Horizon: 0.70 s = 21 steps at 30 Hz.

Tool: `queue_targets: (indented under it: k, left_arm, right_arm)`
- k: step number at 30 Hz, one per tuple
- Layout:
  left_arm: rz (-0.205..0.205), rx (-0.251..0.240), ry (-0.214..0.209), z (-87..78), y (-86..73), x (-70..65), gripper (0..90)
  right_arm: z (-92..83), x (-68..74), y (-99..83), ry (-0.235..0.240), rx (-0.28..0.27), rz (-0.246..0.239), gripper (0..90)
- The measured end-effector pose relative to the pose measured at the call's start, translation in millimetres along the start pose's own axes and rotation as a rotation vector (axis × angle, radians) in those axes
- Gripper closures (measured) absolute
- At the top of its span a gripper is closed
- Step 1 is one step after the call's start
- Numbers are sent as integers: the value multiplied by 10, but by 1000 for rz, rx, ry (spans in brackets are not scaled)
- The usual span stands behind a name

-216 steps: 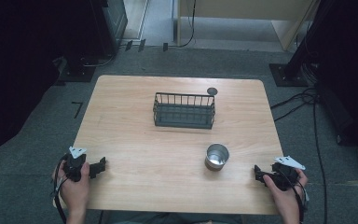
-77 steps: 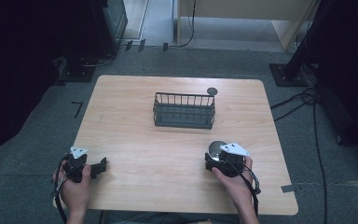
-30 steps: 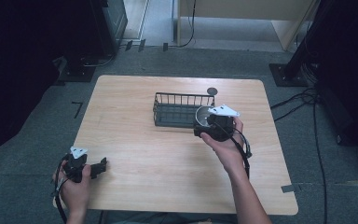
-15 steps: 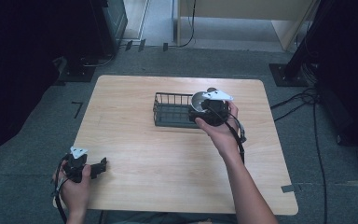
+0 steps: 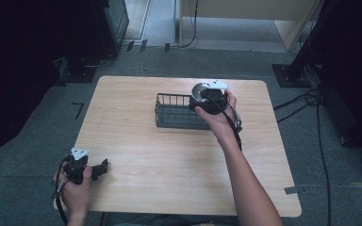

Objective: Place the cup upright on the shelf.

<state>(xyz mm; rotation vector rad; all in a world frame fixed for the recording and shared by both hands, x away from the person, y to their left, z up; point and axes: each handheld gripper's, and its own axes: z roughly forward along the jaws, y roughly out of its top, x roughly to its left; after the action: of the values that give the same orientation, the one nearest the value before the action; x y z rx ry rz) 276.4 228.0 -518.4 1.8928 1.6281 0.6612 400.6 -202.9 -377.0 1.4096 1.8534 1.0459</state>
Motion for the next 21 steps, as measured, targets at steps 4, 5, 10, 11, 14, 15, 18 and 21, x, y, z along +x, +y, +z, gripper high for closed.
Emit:
queue_targets:
  k: [4,5,10,11,14,15,18,21]
  left_arm:
    - [0,-1,0,0,0,0,0]
    - [0,0,0,0,0,0,0]
    - [-1,-1,0,0,0,0,0]
    - [-1,-1,0,0,0,0,0]
    - [0,0,0,0,0,0,0]
    - [0,0,0,0,0,0,0]
    - [0,0,0,0,0,0,0]
    - [0,0,0,0,0,0,0]
  right_arm:
    - [131,-20,-21,-4,3,9,184]
    - [161,-25,-27,-6,4,11,184]
    - [289,-41,-59,-22,17,15,184]
    - [306,-43,-66,-27,17,15,184]
    - [362,-51,-93,-36,21,15,184]
    - [362,-51,-93,-36,21,15,184]
    - [424,-44,-144,-39,44,14,184]
    - [508,-31,-225,-42,73,9,183]
